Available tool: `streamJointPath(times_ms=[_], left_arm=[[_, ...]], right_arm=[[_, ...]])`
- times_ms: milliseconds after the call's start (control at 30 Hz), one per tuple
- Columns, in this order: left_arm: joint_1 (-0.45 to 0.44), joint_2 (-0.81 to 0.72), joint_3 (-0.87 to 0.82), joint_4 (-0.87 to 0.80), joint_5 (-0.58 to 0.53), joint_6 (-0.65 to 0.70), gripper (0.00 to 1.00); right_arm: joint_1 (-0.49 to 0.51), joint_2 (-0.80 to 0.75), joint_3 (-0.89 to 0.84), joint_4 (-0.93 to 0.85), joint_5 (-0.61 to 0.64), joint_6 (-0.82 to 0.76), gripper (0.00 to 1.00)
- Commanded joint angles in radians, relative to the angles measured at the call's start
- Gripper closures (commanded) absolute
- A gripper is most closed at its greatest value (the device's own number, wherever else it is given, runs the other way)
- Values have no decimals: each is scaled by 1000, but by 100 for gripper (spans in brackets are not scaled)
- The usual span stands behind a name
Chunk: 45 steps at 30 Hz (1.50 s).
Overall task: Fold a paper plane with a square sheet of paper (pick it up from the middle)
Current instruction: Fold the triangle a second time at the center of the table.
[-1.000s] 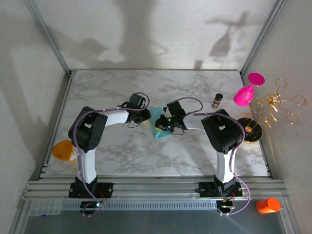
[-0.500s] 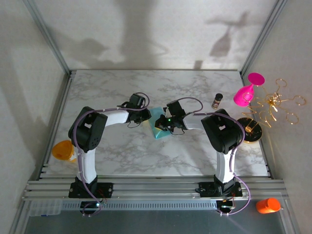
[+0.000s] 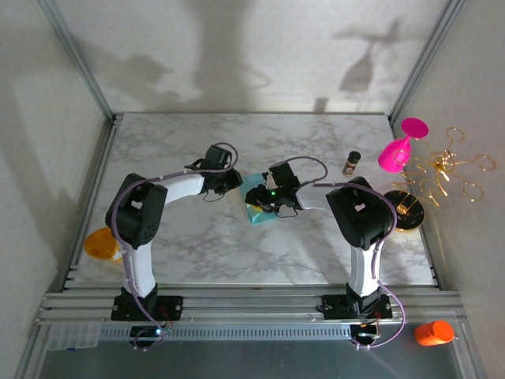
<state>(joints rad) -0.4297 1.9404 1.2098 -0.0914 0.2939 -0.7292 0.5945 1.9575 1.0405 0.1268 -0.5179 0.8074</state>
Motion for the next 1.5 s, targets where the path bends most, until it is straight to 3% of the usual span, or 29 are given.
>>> streamJointPath(times_ms=[0, 167, 433, 567, 867, 1467], left_arm=[[22, -79, -6, -25, -18, 0, 77], [18, -103, -37, -5, 7, -17, 78], [-59, -101, -66, -2, 25, -49, 83], [-104, -91, -82, 5, 27, -70, 85], [-160, -38, -90, -3, -7, -92, 95], [-170, -12, -81, -69, -63, -86, 98]], right_arm=[[5, 29, -7, -64, 49, -11, 61], [6, 30, -6, -69, 54, -13, 65], [5, 38, -5, -127, 102, -35, 93], [5, 43, -9, -152, 119, -44, 100], [6, 41, -18, -150, 122, -40, 100], [7, 46, -18, -133, 116, -30, 100]])
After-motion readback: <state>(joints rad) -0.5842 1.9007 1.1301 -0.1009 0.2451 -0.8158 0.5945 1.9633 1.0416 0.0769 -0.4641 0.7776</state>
